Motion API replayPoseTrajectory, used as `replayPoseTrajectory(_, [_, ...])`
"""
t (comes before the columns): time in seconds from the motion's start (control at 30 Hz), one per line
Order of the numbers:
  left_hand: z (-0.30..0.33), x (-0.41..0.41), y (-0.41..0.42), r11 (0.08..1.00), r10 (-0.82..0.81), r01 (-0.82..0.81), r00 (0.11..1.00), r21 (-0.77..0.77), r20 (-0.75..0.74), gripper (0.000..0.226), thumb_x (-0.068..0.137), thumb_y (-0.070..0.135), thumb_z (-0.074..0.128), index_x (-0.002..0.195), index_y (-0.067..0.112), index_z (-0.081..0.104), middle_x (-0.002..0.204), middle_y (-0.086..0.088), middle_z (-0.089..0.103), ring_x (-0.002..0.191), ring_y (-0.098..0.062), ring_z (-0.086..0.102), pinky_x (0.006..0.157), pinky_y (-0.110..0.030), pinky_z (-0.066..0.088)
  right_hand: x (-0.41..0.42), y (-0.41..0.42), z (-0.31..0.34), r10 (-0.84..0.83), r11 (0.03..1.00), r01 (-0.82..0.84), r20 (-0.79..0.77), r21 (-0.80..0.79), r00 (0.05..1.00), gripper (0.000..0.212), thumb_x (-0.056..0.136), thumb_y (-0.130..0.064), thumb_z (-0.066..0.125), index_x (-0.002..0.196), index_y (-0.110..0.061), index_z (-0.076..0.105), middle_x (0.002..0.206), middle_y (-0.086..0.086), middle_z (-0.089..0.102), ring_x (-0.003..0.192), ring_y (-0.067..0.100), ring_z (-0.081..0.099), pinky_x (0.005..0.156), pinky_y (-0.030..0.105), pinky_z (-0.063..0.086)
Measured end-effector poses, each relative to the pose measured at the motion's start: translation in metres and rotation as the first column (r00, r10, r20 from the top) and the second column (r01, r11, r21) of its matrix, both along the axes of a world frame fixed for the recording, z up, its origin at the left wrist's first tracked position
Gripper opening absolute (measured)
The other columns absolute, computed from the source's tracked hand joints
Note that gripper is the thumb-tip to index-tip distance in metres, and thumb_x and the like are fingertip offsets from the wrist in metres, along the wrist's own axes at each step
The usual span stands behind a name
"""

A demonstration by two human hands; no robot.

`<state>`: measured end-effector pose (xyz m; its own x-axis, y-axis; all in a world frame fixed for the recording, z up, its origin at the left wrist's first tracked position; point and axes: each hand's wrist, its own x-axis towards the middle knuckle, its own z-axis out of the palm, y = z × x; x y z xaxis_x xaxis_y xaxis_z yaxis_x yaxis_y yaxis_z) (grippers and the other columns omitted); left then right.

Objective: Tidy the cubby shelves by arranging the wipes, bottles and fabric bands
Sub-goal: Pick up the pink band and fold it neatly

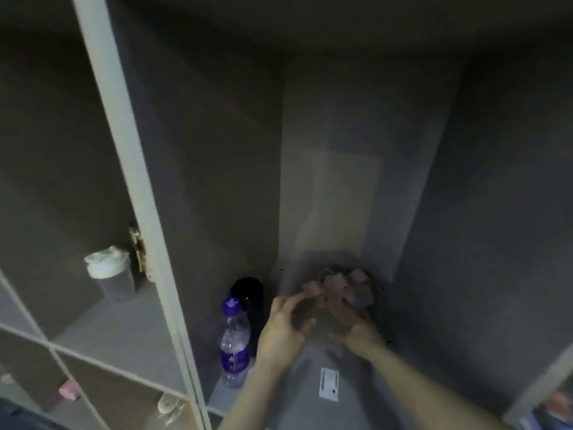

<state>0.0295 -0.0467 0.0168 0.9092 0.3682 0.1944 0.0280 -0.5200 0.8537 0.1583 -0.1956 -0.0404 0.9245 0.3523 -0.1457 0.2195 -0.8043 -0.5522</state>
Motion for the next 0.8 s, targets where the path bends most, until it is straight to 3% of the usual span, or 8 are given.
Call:
replayPoseTrajectory(0.13, [-0.039,0.028,0.002,0.999,-0.034,0.034,0.999,0.012,0.015,0.053,0.076,0.034,0.061,0.128,0.034,0.052,0.128,0.006,0.046,0.117,-0.013,0.054,0.099,-0.031,0.045,0.050,0.010,-0.029,0.038,0.990,-0.031,0.051,-0.134,0.998,0.101,0.074,-0.049,0.068,0.146,-0.042,-0.004,0.160,0.001,0.004,0.147,0.028,0.008,0.115,0.038,0.026])
replayPoseTrajectory(0.27, [-0.067,0.042,0.009,0.991,-0.037,0.039,0.999,0.130,-0.016,0.056,0.084,0.030,0.061,0.135,0.041,0.042,0.138,0.011,0.036,0.126,-0.010,0.047,0.100,-0.024,0.041,0.092,0.023,-0.049,0.200,0.960,-0.163,0.150,-0.226,0.968,0.121,0.067,-0.051,0.075,0.142,-0.039,-0.019,0.151,-0.013,-0.026,0.143,0.029,-0.021,0.118,0.051,0.012])
replayPoseTrajectory(0.43, [-0.084,0.070,0.029,0.984,0.002,0.006,0.999,0.177,-0.044,0.058,0.084,0.026,0.057,0.136,0.044,0.039,0.147,0.012,0.032,0.129,-0.015,0.047,0.100,-0.025,0.042,0.142,0.037,-0.080,0.155,0.959,-0.128,0.091,-0.252,0.984,0.144,0.045,-0.064,0.078,0.147,-0.025,-0.015,0.158,0.000,-0.017,0.145,0.035,-0.013,0.119,0.050,0.004])
replayPoseTrajectory(0.53, [-0.091,0.093,0.037,0.985,-0.021,0.031,0.998,0.167,-0.057,0.053,0.084,0.028,0.055,0.135,0.041,0.043,0.145,0.011,0.035,0.126,-0.016,0.049,0.098,-0.024,0.042,0.165,0.035,-0.087,0.128,0.961,-0.075,0.185,-0.267,0.974,0.141,0.046,-0.067,0.075,0.148,-0.026,-0.012,0.160,0.004,-0.008,0.147,0.031,-0.003,0.116,0.045,0.015])
replayPoseTrajectory(0.6, [-0.092,0.106,0.036,0.990,-0.055,0.057,0.998,0.127,-0.016,0.049,0.082,0.030,0.052,0.131,0.034,0.050,0.139,0.009,0.042,0.124,-0.015,0.051,0.097,-0.020,0.040,0.175,0.034,-0.090,0.111,0.955,-0.036,0.243,-0.294,0.964,0.136,0.040,-0.078,0.063,0.150,-0.028,0.001,0.160,0.001,0.010,0.145,0.024,0.019,0.112,0.041,0.026])
replayPoseTrajectory(0.67, [-0.096,0.119,0.034,0.995,-0.072,0.071,0.997,0.068,0.017,0.048,0.081,0.027,0.053,0.129,0.030,0.054,0.135,0.006,0.046,0.122,-0.013,0.052,0.098,-0.016,0.037,0.174,0.032,-0.089,0.108,0.967,-0.040,0.263,-0.253,0.959,0.114,0.050,-0.075,0.063,0.147,-0.028,0.023,0.153,-0.002,0.030,0.136,0.021,0.036,0.105,0.035,0.032])
replayPoseTrajectory(0.73, [-0.102,0.129,0.030,0.996,-0.091,0.091,0.996,0.025,0.017,0.046,0.084,0.014,0.059,0.128,0.026,0.054,0.132,0.003,0.047,0.121,-0.014,0.052,0.102,-0.020,0.039,0.161,0.033,-0.087,0.117,0.977,-0.057,0.295,-0.205,0.948,0.075,0.072,-0.058,0.063,0.137,-0.027,0.043,0.143,0.000,0.044,0.124,0.017,0.048,0.093,0.027,0.039])
replayPoseTrajectory(0.8, [-0.105,0.134,0.024,0.995,-0.095,0.095,0.995,-0.042,-0.004,0.046,0.084,0.012,0.061,0.127,0.023,0.055,0.132,0.000,0.048,0.120,-0.018,0.054,0.103,-0.029,0.043,0.151,0.032,-0.091,0.080,0.986,-0.030,0.307,-0.165,0.948,0.038,0.084,-0.030,0.059,0.120,-0.017,0.057,0.130,0.007,0.056,0.093,0.003,0.061,0.071,0.012,0.047])
